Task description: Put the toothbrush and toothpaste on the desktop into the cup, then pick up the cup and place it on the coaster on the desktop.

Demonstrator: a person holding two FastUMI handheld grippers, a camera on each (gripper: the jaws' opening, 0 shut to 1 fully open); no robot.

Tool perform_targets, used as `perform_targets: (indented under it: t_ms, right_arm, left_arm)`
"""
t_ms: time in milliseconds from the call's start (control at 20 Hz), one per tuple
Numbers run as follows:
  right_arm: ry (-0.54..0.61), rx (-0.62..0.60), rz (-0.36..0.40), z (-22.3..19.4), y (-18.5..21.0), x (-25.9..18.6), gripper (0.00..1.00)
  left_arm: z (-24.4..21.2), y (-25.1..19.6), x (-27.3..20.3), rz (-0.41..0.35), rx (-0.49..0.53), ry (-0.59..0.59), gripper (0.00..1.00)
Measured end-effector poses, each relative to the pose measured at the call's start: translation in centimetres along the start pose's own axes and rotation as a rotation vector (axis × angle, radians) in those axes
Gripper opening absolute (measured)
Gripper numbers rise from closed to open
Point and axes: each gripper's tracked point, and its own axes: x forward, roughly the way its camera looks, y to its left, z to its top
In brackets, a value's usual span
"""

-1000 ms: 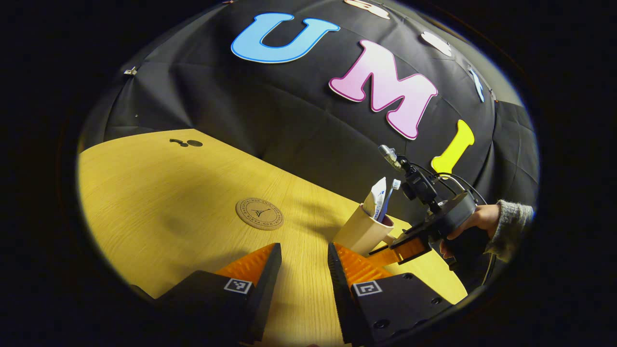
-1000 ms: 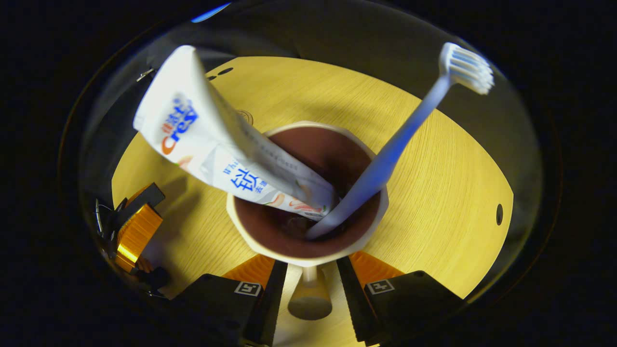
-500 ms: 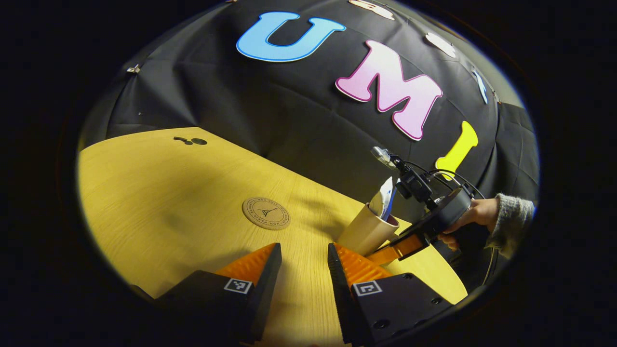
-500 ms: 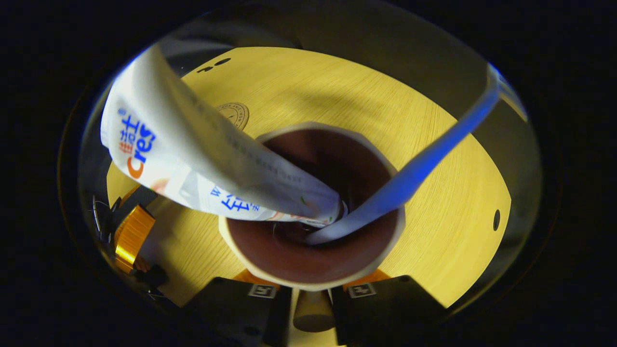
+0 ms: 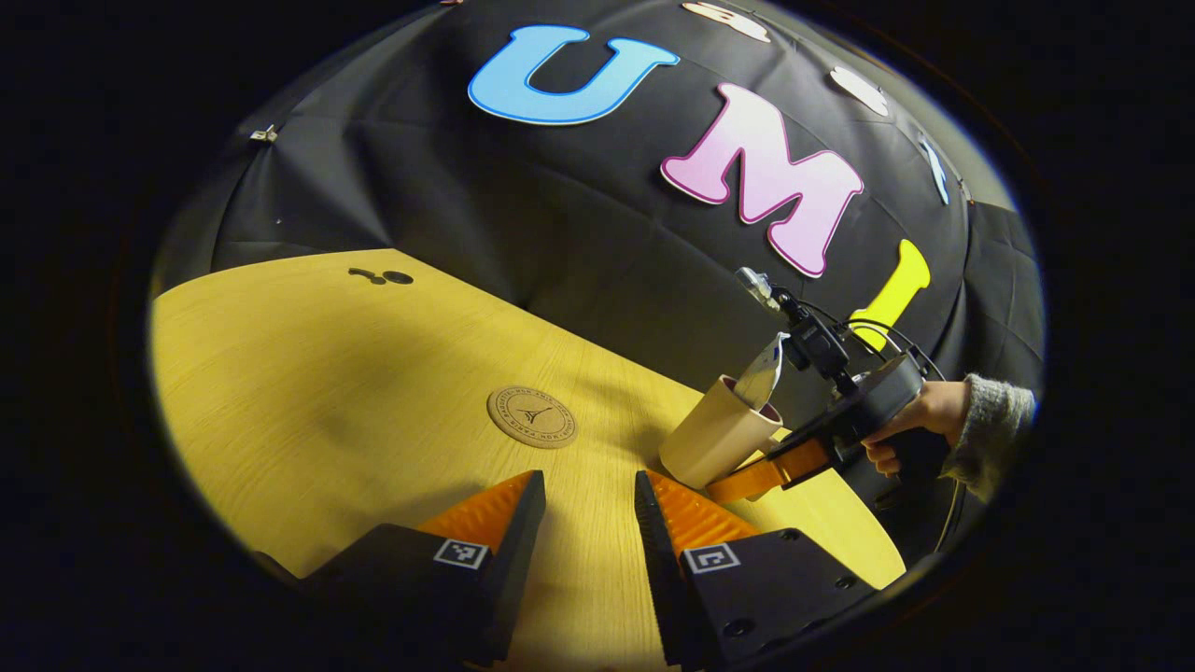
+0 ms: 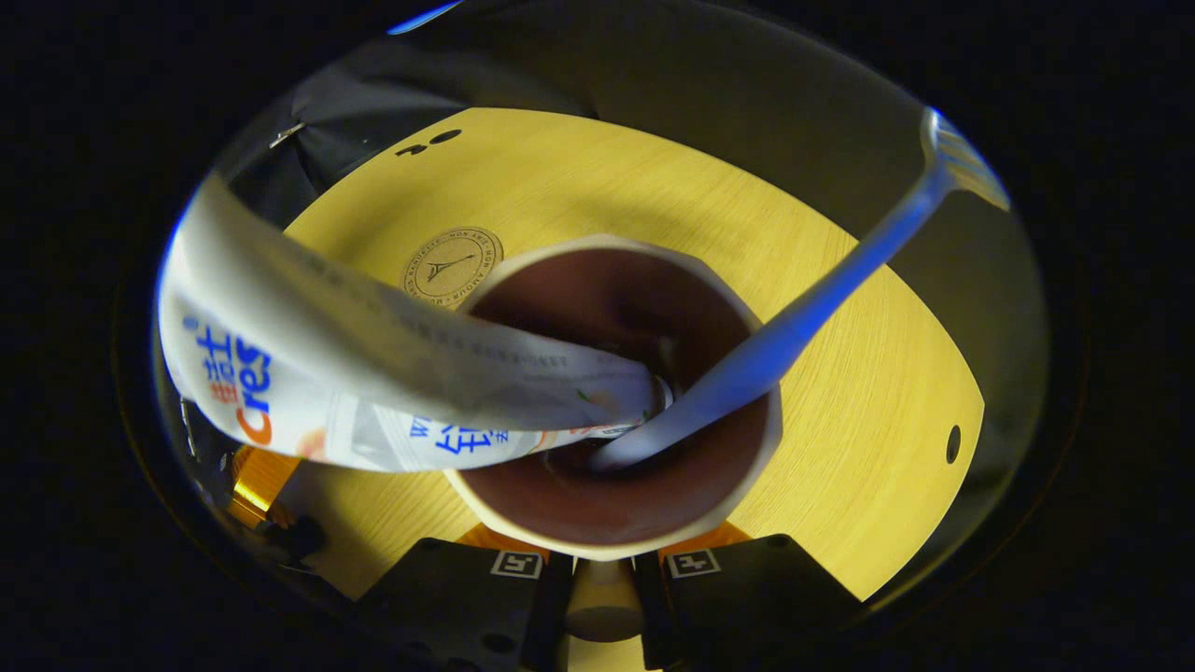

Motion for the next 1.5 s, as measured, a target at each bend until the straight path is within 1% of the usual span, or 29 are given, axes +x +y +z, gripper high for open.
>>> perform_targets:
  t_ms: [450, 550, 750, 950, 1300, 1500]
  right_arm:
    - [-0.028, -0.063, 0.056, 6.0, 6.6, 1.2, 0.33]
    - [-0.035, -0.076, 0.054, 7.5, 7.5, 1.7, 0.33]
    - [-0.009, -0.093, 0.072, 8.6, 9.4, 3.1, 0.33]
    - [0.03, -0.113, 0.071, 8.6, 10.3, 4.5, 0.33]
    - [0.038, -0.127, 0.065, 10.3, 10.9, 5.0, 0.33]
    - [0.051, -0.132, 0.067, 10.3, 11.2, 5.6, 0.33]
  left_arm:
    - [1.7, 3.0, -2.9, 0.047, -0.002, -0.019, 0.62]
    - [1.9, 3.9, -3.6, 0.065, 0.004, -0.023, 0.61]
    - [2.3, 5.1, -4.5, 0.083, -0.005, -0.032, 0.61]
    - [2.9, 6.2, -5.0, 0.093, -0.019, -0.043, 0.61]
    - [3.0, 6.6, -4.7, 0.095, -0.033, -0.043, 0.62]
    - [3.1, 6.9, -4.8, 0.099, -0.04, -0.046, 0.62]
